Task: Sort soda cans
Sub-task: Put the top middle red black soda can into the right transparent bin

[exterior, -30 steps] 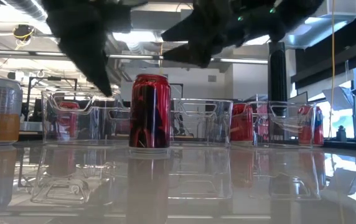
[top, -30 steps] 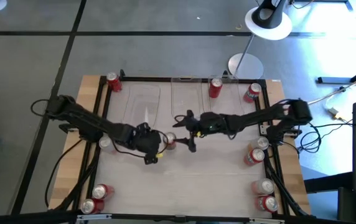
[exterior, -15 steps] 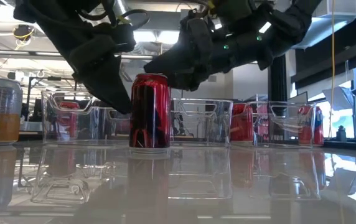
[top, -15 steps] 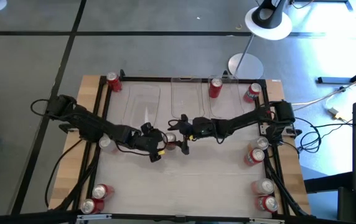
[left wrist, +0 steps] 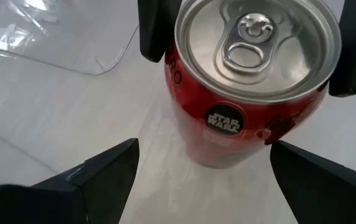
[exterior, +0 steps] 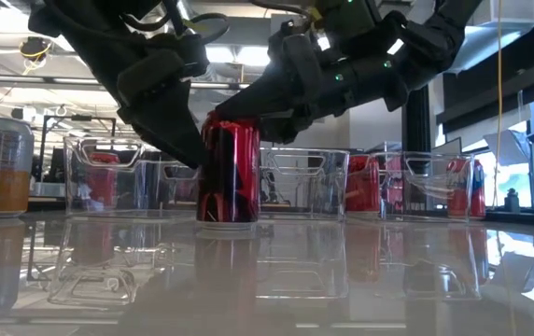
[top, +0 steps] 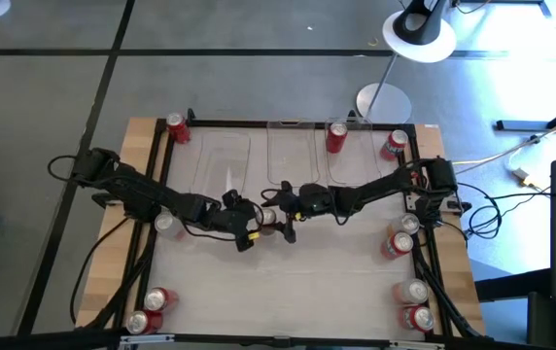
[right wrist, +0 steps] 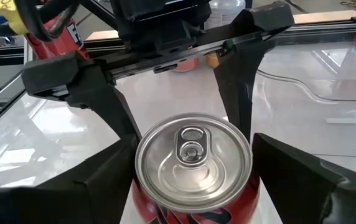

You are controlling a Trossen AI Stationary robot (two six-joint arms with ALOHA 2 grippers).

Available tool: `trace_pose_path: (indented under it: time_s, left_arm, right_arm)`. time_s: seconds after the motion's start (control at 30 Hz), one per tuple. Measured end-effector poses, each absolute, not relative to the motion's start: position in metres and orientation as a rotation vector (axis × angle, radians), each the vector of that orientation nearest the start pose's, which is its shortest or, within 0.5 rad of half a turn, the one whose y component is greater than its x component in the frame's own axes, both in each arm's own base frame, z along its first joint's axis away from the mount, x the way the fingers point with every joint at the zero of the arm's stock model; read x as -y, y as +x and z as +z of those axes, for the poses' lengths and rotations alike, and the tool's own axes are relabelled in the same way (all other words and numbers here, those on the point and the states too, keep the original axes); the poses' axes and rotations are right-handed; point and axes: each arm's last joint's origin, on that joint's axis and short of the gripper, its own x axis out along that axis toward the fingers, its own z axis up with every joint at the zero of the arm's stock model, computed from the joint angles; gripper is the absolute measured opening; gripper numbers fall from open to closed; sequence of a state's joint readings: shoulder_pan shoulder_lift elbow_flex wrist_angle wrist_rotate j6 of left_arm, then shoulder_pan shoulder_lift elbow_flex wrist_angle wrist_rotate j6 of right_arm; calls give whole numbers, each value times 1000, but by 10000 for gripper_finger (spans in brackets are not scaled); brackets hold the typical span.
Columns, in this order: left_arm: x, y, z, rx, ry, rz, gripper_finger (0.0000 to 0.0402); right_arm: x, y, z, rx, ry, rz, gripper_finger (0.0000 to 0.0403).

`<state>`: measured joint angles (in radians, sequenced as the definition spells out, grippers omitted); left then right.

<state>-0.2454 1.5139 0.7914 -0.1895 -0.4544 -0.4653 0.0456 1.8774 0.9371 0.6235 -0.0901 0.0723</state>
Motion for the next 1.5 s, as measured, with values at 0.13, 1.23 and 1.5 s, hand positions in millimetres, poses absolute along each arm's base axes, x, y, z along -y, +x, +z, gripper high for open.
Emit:
trace_pose_path:
  time_s: [0.13,1.23,1.5]
  left_arm:
    - [56,281,176,-782,-127,388,347]
    - [52,287,180,-720,-138,385,347]
    - [52,287,181,-719,-141,388,347]
  right_arm:
    - [-20,384,161,-336,77,118,315]
    - [-25,383,159,-344,15,76,315]
    - [-25,384,160,-324,34,59,316]
